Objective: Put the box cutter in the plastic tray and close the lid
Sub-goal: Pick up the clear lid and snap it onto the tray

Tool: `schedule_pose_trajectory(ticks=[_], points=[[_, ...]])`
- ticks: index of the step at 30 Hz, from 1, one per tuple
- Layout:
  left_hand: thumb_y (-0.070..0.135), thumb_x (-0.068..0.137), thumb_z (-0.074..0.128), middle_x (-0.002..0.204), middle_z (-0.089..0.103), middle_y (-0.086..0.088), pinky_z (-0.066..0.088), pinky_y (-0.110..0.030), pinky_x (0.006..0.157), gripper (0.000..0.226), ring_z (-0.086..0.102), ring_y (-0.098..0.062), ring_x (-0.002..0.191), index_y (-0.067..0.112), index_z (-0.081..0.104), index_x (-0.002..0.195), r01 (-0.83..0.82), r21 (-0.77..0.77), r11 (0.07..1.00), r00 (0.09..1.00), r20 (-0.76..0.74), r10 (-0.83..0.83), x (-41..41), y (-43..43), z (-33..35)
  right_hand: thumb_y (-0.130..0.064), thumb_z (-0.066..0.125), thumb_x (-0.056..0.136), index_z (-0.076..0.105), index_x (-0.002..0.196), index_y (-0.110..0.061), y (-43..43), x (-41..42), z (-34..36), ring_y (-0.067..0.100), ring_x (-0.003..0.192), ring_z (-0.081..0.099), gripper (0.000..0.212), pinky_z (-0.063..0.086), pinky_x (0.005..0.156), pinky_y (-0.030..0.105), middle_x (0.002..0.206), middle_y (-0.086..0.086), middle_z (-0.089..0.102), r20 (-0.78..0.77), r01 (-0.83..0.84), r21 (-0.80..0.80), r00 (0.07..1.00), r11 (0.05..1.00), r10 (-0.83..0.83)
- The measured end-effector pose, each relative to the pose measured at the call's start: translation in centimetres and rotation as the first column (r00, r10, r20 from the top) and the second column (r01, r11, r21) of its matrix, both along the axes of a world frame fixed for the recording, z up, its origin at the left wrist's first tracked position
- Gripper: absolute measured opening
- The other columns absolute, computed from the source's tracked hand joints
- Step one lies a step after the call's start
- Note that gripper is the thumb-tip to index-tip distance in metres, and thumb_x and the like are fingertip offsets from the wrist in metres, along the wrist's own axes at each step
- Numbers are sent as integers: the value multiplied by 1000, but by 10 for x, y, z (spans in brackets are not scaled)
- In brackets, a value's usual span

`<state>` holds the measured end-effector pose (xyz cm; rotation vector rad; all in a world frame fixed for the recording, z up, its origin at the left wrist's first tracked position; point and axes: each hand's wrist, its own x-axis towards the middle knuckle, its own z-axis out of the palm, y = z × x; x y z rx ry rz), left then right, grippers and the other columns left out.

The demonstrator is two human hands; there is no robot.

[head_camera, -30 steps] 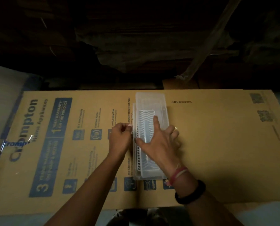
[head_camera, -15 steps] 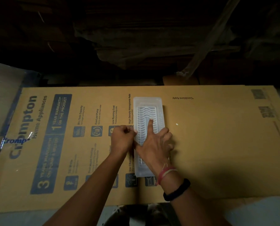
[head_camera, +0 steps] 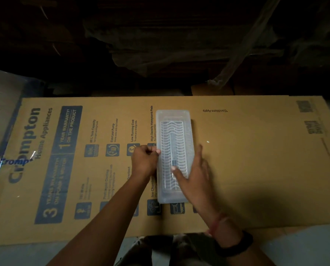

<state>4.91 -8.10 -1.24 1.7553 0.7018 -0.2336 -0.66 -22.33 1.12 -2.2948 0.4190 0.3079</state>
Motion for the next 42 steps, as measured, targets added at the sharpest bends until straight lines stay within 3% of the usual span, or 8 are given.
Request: schedule_pose_trajectory(ticks=[5,8,11,17,24,29,34,42], points=[[14,88,66,75,63,2,48,-33,78,17,59,-6,73,4,64,74,-1,7,1000,1000,-4,1,-4,-1,-6,-25,66,86,53,122,-19,-37,-44,-11,21,79,67,38,58,67,41,101,10,69,-194,286,225,950,932,-244],[19,90,64,77,63,-11,48,-38,75,29,58,-21,73,-7,62,79,-1,10,1000,1000,12,1,-7,-1,-10,-12,63,89,63,104,-6,-41,-56,-17,19,59,65,17,57,58,37,75,11,69,-265,422,362,901,831,-343],[29,92,61,67,56,-9,42,-33,64,35,52,-21,64,6,53,66,26,44,999,1000,15,-26,-14,-2,-10,-10,62,89,65,88,-11,-39,-58,-22,10,47,62,2,55,55,32,64,7,67,-266,449,375,890,811,-370],[43,93,56,65,59,-7,46,-34,60,41,56,-19,60,13,53,65,165,-58,985,986,-25,-167,-53,5,-1,-7,60,89,63,87,-8,-33,-60,-31,4,41,56,3,49,56,34,64,6,63,-220,464,376,886,802,-409],[7,83,71,63,62,-9,54,-31,56,14,60,-20,53,0,60,79,168,-307,937,978,-69,-197,-107,17,2,-14,64,87,64,80,-18,-41,-51,-15,20,61,62,9,53,56,33,71,9,69,-291,414,345,901,843,-323],[-1,82,69,61,61,-3,52,-27,55,15,58,-11,52,5,58,75,196,-246,949,976,-48,-214,-107,13,2,-28,59,90,67,84,-15,-44,7,5,22,75,67,16,56,68,37,81,4,71,-144,303,310,952,901,-270],[1,84,68,68,59,-9,50,-34,61,15,57,-20,62,4,56,76,232,-176,957,970,-28,-240,-105,11,2,-25,61,90,59,61,-14,-29,118,9,11,60,49,31,40,53,20,65,-3,56,49,232,344,963,910,-264],[4,84,69,71,59,-13,53,-53,67,16,59,-28,67,3,55,77,272,-155,950,960,-22,-278,-103,13,3,-19,69,85,55,63,-9,-22,199,-28,23,56,52,28,46,63,30,63,9,57,-25,286,305,956,909,-292]])
